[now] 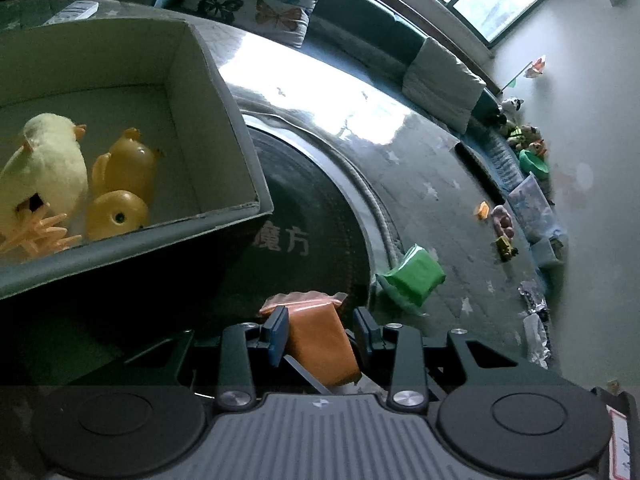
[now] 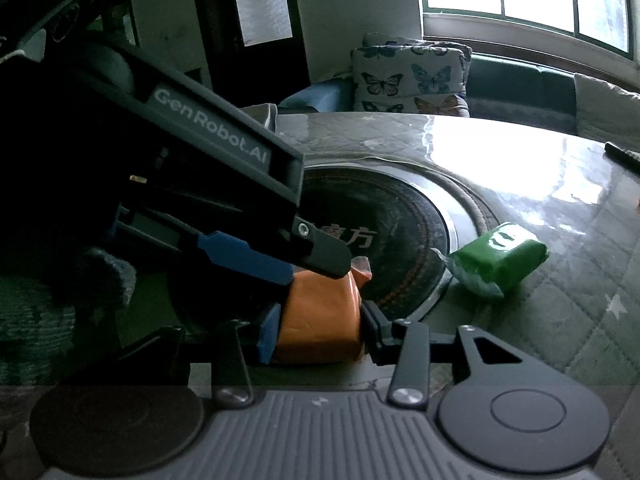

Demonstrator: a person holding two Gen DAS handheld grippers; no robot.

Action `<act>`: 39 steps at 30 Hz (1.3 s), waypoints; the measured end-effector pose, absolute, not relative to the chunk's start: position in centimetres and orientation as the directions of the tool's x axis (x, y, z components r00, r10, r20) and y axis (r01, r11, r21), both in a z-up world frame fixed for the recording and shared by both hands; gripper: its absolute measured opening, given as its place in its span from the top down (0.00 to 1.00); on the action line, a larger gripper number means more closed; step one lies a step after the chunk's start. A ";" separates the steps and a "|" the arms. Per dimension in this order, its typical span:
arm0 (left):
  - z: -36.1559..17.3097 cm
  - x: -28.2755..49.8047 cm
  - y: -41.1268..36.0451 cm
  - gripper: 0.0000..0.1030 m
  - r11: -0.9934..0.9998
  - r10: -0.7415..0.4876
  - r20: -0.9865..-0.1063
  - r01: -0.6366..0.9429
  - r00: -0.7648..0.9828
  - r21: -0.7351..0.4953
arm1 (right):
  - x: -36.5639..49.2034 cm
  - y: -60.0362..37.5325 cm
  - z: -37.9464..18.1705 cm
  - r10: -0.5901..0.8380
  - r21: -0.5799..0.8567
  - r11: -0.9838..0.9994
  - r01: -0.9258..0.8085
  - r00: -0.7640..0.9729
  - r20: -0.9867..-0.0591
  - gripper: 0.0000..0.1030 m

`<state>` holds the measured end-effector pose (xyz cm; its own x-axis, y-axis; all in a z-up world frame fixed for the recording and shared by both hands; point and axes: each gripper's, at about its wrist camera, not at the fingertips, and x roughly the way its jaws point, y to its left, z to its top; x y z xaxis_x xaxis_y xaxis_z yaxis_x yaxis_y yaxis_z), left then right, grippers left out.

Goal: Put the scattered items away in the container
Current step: 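Carry the orange bag toy with both grippers into the white box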

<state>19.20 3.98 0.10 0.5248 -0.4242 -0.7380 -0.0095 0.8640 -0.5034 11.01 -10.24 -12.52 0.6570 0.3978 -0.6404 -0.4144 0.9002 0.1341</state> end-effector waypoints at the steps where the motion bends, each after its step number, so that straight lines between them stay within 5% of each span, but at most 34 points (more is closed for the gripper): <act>1: 0.1 19.3 4.0 0.63 0.865 -0.423 -0.738 -0.009 0.525 -0.502 | 11.0 -10.2 -12.5 0.398 0.133 0.900 -0.415 0.657 -0.640 0.58; 26: -1.0 18.7 5.0 0.64 0.856 -0.412 -0.754 -0.067 0.511 -0.513 | 10.3 -11.2 -12.1 0.424 0.192 0.897 -0.399 0.651 -0.630 0.60; 39: 5.1 15.4 7.8 0.66 0.857 -0.369 -0.666 -0.040 0.648 -0.514 | 8.7 -8.6 -6.9 0.481 0.132 0.861 -0.491 0.702 -0.526 0.61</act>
